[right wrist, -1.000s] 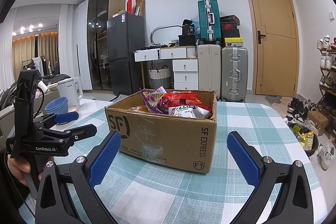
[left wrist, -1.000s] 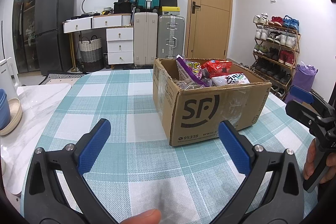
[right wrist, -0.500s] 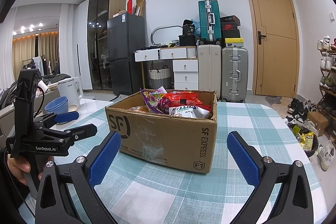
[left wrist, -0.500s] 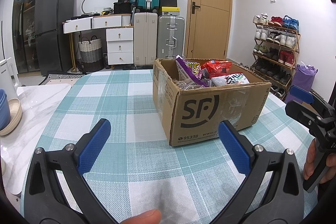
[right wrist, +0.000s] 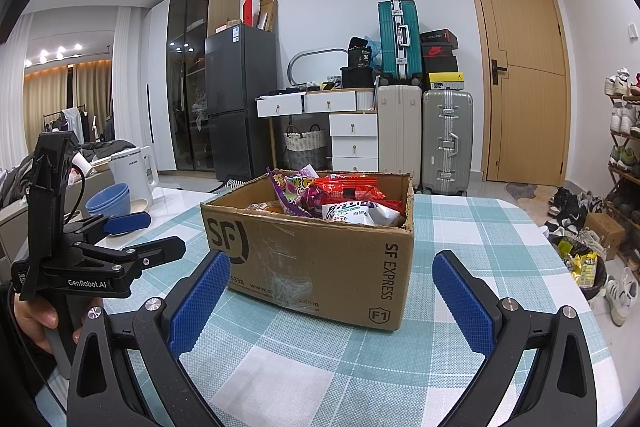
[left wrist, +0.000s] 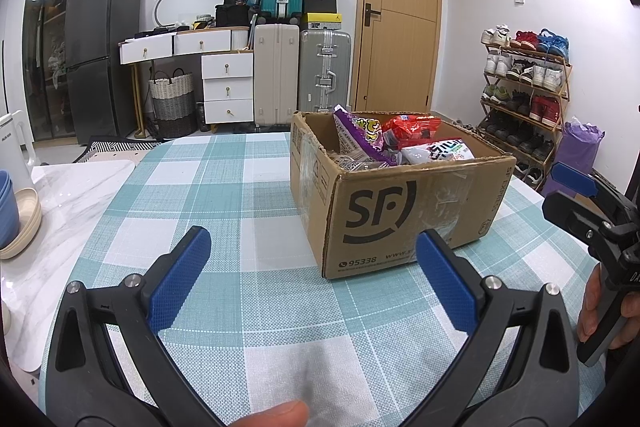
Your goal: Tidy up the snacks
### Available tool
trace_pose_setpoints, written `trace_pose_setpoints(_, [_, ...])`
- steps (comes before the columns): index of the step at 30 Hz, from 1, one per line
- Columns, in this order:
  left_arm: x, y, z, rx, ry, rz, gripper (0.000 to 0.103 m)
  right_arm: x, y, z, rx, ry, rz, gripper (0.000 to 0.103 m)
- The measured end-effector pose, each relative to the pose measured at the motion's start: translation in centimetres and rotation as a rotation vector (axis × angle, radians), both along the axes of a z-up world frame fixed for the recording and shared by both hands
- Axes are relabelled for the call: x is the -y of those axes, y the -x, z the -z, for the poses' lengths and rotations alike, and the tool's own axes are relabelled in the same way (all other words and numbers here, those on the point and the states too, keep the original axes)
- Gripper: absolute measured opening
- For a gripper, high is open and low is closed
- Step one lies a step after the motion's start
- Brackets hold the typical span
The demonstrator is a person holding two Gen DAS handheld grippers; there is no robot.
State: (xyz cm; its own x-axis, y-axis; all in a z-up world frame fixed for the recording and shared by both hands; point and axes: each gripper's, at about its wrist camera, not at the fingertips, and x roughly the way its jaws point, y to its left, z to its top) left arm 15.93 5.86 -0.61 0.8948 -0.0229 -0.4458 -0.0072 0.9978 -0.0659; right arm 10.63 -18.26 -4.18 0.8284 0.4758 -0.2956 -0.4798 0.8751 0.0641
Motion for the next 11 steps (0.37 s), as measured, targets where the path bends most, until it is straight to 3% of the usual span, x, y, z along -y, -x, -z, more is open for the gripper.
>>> trace_pose_setpoints(11, [0.03, -0.02, 0.02, 0.002, 0.000, 0.002, 0.102, -0.03, 0.02, 0.04, 0.000, 0.000, 0.000, 0.103])
